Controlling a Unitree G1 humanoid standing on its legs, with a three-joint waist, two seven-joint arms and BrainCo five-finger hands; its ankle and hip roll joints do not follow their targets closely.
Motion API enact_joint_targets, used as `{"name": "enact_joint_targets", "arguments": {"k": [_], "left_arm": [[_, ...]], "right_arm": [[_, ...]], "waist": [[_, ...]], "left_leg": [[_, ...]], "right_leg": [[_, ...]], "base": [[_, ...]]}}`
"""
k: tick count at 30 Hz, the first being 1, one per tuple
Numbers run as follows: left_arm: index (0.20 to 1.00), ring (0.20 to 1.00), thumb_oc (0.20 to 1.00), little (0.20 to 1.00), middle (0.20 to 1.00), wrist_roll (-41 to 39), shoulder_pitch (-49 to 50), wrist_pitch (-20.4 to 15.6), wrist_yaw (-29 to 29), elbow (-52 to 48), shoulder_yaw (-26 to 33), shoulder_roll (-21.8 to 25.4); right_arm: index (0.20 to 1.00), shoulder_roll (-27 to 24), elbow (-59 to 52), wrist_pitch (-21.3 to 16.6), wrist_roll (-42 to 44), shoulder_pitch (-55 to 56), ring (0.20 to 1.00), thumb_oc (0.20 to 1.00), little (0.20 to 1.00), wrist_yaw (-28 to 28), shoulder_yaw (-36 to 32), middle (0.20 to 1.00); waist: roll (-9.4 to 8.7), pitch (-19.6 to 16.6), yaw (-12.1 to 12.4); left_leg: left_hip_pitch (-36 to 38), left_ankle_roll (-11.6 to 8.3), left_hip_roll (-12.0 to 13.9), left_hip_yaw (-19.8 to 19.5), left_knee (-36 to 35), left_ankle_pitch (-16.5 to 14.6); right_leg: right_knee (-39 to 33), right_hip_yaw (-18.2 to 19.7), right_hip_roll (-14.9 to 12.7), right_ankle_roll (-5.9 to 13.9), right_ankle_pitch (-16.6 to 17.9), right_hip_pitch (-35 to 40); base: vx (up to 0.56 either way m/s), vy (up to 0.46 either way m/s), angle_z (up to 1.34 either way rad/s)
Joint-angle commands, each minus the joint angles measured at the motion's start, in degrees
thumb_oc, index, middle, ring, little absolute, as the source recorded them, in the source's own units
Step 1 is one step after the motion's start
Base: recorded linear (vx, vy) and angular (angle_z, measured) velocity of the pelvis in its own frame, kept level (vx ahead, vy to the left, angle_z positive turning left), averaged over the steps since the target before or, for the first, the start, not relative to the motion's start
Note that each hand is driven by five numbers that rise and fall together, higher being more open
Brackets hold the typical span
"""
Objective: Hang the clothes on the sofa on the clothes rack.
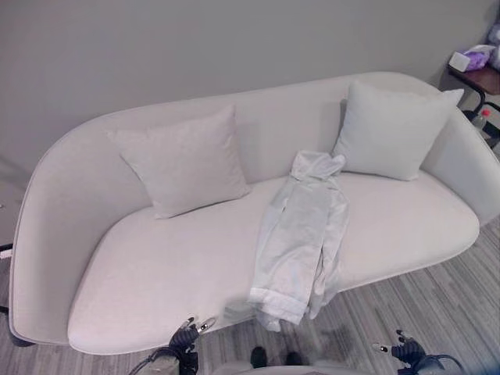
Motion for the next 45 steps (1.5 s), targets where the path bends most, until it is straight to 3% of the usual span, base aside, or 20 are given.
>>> {"name": "enact_joint_targets", "arguments": {"k": [1, 2, 3, 5, 8, 11, 13, 18, 21, 22, 23, 24, 25, 28, 29, 35, 45], "left_arm": [[1.000, 1.000, 1.000, 1.000, 1.000, -0.65, -1.32, -1.28, -0.16, -2.60, 0.33, 1.27], [1.000, 1.000, 1.000, 1.000, 1.000, -0.98, -1.69, -1.50, 0.05, -2.84, 0.17, 1.34], [1.000, 1.000, 1.000, 1.000, 1.000, -1.44, -2.37, -1.71, 0.46, -3.29, -0.18, 1.47], [1.000, 1.000, 1.000, 1.000, 1.000, -0.54, -2.83, -1.44, 0.26, -1.96, -0.44, 2.03], [1.000, 1.000, 1.000, 1.000, 1.000, -1.28, -2.00, -1.94, 0.60, -3.39, -0.13, 1.59], [1.000, 1.000, 1.000, 1.000, 1.000, -1.76, -1.88, -2.24, 0.73, -3.84, -0.47, 1.38], [1.000, 1.000, 1.000, 1.000, 1.000, -1.79, -1.90, -1.88, 0.50, -5.32, -1.53, 1.27], [1.000, 1.000, 1.000, 1.000, 1.000, -3.55, -2.11, -1.76, 0.62, -9.14, -1.99, 1.17], [1.000, 1.000, 1.000, 1.000, 1.000, -5.42, -1.54, -1.34, 0.51, -13.86, -2.34, 1.18], [1.000, 1.000, 1.000, 1.000, 1.000, -5.08, -2.47, -1.05, 1.29, -14.14, -3.45, 1.12], [1.000, 1.000, 1.000, 1.000, 1.000, -4.73, -3.00, -0.98, 1.39, -14.16, -3.83, 1.15], [1.000, 1.000, 1.000, 1.000, 1.000, -4.34, -3.51, -0.87, 1.56, -13.78, -4.13, 1.15], [1.000, 1.000, 1.000, 1.000, 1.000, -4.03, -3.79, -0.90, 1.68, -13.41, -4.42, 1.02], [1.000, 1.000, 1.000, 1.000, 1.000, -3.02, -3.65, -0.16, 1.65, -11.95, -4.78, 0.90], [1.000, 1.000, 1.000, 1.000, 1.000, -2.39, -4.10, -0.85, 1.63, -10.60, -4.86, 0.66], [1.000, 1.000, 1.000, 1.000, 1.000, 0.41, -3.67, -1.56, 2.04, -5.68, -3.92, 0.96], [1.000, 1.000, 1.000, 1.000, 1.000, -0.09, -8.04, -2.25, 4.46, -7.56, -4.28, 2.58]], "right_arm": [[1.000, -1.86, -2.37, -0.49, -0.11, 0.24, 1.000, 1.000, 1.000, -0.66, -0.42, 1.000], [1.000, -1.80, -2.01, -0.42, 0.06, 0.16, 1.000, 1.000, 1.000, -0.62, -0.47, 1.000], [1.000, -1.81, -1.49, -0.15, 0.24, -0.04, 1.000, 1.000, 1.000, -0.30, -0.50, 1.000], [1.000, -1.96, -0.38, 0.23, -0.45, -0.03, 1.000, 1.000, 1.000, -0.17, 0.26, 1.000], [1.000, -1.37, -1.54, 0.31, -0.64, 0.99, 1.000, 1.000, 1.000, 0.38, 0.42, 1.000], [1.000, -1.99, -1.77, -0.22, 0.09, 1.19, 1.000, 1.000, 1.000, 0.04, -0.09, 1.000], [1.000, -2.98, -2.53, -0.58, 0.98, 1.25, 1.000, 1.000, 1.000, -0.59, -0.99, 1.000], [1.000, -4.06, -5.86, -1.07, 1.89, 2.00, 1.000, 1.000, 1.000, -0.87, -2.58, 1.000], [1.000, -4.32, -8.85, -1.46, 2.96, 3.27, 1.000, 1.000, 1.000, -1.39, -4.06, 1.000], [1.000, -5.14, -10.60, -1.73, 4.30, 2.77, 1.000, 1.000, 1.000, -2.15, -4.50, 1.000], [1.000, -5.33, -10.82, -1.51, 4.68, 2.52, 1.000, 1.000, 1.000, -2.41, -4.62, 1.000], [1.000, -5.60, -10.81, -1.40, 5.22, 2.32, 1.000, 1.000, 1.000, -2.64, -4.89, 1.000], [1.000, -5.78, -10.99, -1.42, 5.36, 1.99, 1.000, 1.000, 1.000, -2.87, -4.95, 1.000], [1.000, -6.53, -11.64, -1.59, 4.97, 1.83, 1.000, 1.000, 1.000, -3.57, -4.81, 1.000], [1.000, -6.49, -10.78, -1.50, 4.26, 0.66, 1.000, 1.000, 1.000, -3.43, -4.13, 1.000], [1.000, -7.86, -14.22, -1.89, 3.91, -1.56, 1.000, 1.000, 1.000, -4.16, -5.56, 1.000], [1.000, -11.35, -17.97, -3.23, 6.61, -5.94, 1.000, 1.000, 1.000, -6.16, -7.92, 1.000]], "waist": [[-0.81, 1.53, 0.80], [-0.72, 1.31, 1.04], [-1.63, 1.31, 0.62], [-2.80, 1.17, 0.41], [-4.65, -0.28, 0.54], [-4.66, -0.67, 0.46], [-4.34, -1.02, -0.10], [-3.35, -0.28, -0.90], [-3.70, 1.99, -1.05], [-4.50, 4.91, -0.96], [-4.66, 5.42, -1.11], [-4.55, 5.36, -1.03], [-4.17, 5.26, -0.70], [-3.68, 5.30, -0.50], [-2.87, 4.45, -0.28], [-2.51, 3.37, -0.36], [-2.72, 5.41, -0.60]], "left_leg": [[0.63, -2.63, 0.56, -3.95, 0.92, -2.47], [0.61, -3.24, 1.19, -4.16, 0.78, -2.69], [1.42, -4.19, 1.29, -5.32, 0.46, -3.84], [2.48, -5.16, 1.75, -5.24, 0.46, -5.11], [2.90, -6.42, 3.36, -4.81, 0.46, -5.17], [2.41, -7.25, 4.54, -5.19, 0.46, -4.85], [1.76, -8.50, 6.70, -5.40, 0.46, -4.46], [2.03, -9.45, 9.32, -5.40, 1.24, -3.92], [-3.81, -9.66, 8.91, -5.86, 13.77, -3.41], [-11.43, -8.74, 6.86, -7.56, 24.87, -0.83], [-13.60, -8.43, 6.51, -7.00, 25.01, -1.13], [-14.97, -8.28, 6.45, -5.95, 21.52, -2.34], [-14.89, -8.29, 6.53, -5.26, 17.34, -1.73], [-15.69, -8.49, 6.99, -4.14, 13.91, 0.06], [-14.51, -8.96, 7.22, -4.17, 9.23, 0.68], [-9.63, -7.98, 6.34, 0.42, 3.37, 1.32], [-9.98, -7.42, 5.84, 0.07, 0.49, 1.61]], "right_leg": [[-9.70, 3.21, -7.45, 1.86, 11.79, 1.93], [-13.35, 2.43, -9.29, 1.73, 11.62, 1.95], [-23.79, 1.35, -11.20, 2.54, 12.65, 2.34], [-30.78, -0.08, -12.22, 4.32, 13.43, 4.73], [-33.77, -0.29, -11.32, 4.60, 15.57, 6.89], [-35.82, -1.38, -10.38, 4.12, 15.54, 8.53], [-37.10, -2.71, -8.78, 3.46, 14.38, 9.72], [-35.28, -2.18, -6.64, 1.88, 11.90, 10.12], [-32.65, -1.70, -5.86, -0.29, 10.30, 10.12], [-31.62, -1.85, -5.89, -1.66, 9.83, 9.75], [-31.72, -2.18, -6.20, -1.52, 9.44, 9.96], [-32.18, -2.40, -6.58, -1.14, 9.07, 10.38], [-32.52, -2.09, -6.52, -0.87, 8.95, 10.88], [-32.73, -2.04, -6.46, -0.64, 8.85, 11.08], [-31.19, -0.82, -6.42, 0.37, 7.54, 10.77], [-31.28, 2.25, -9.20, 1.90, 8.15, 9.70], [-33.78, 1.98, -9.86, 2.99, 10.40, 7.04]], "base": [[0.12, -0.163, 0.37], [0.19, -0.301, 0.31], [0.19, -0.280, 0.20], [0.19, -0.252, 0.14], [0.14, -0.238, 0.38], [0.10, -0.255, 0.29], [0.06, -0.243, 0.13], [0.05, -0.182, 0.11], [-0.08, -0.159, 0.01], [-0.16, -0.159, 0.24], [-0.08, -0.105, 0.24], [0.11, 0.030, 0.15], [0.11, 0.047, 0.12], [0.10, 0.100, -0.05], [0.14, 0.205, -0.29], [0.17, 0.183, -0.64], [0.01, 0.013, -0.06]]}}
